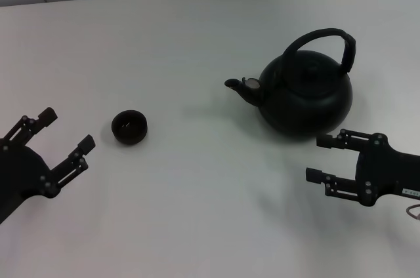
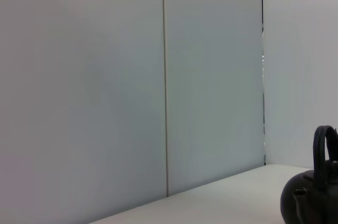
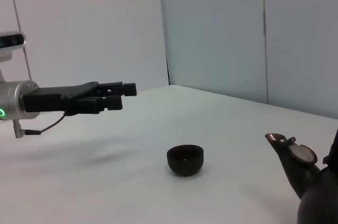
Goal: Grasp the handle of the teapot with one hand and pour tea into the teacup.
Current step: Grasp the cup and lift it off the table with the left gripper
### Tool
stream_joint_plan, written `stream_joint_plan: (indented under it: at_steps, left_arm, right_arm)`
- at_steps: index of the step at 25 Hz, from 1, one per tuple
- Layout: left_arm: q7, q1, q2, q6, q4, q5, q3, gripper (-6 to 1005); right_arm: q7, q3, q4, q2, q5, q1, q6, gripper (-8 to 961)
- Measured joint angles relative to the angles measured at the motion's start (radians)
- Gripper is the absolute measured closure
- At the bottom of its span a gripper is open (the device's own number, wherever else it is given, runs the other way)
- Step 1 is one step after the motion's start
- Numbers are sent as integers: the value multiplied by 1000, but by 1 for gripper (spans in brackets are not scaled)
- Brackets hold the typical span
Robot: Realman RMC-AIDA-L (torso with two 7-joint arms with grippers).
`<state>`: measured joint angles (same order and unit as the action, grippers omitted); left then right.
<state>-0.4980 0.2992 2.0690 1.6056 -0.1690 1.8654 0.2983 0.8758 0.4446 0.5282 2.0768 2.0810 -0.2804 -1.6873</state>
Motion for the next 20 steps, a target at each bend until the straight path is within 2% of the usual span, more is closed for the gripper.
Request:
stream_joint_plan:
  at_steps: [6, 7, 12, 20]
  left_arm:
    - [-6, 8, -1, -32, 0, 9, 22, 200]
    - [-5, 13, -1, -87, 0, 10, 63, 200]
    - [-3, 22, 1, -204, 5, 10, 122, 200]
    - [1, 35, 2, -228, 15, 10, 128, 200]
  right_arm:
    - [0, 0, 0, 0, 0, -5, 0, 287]
    - [0, 0, 0, 0, 0, -5, 0, 287]
    - [0, 0, -1, 0, 0, -5, 1, 287]
    - [0, 0, 0, 0, 0, -2, 1, 286]
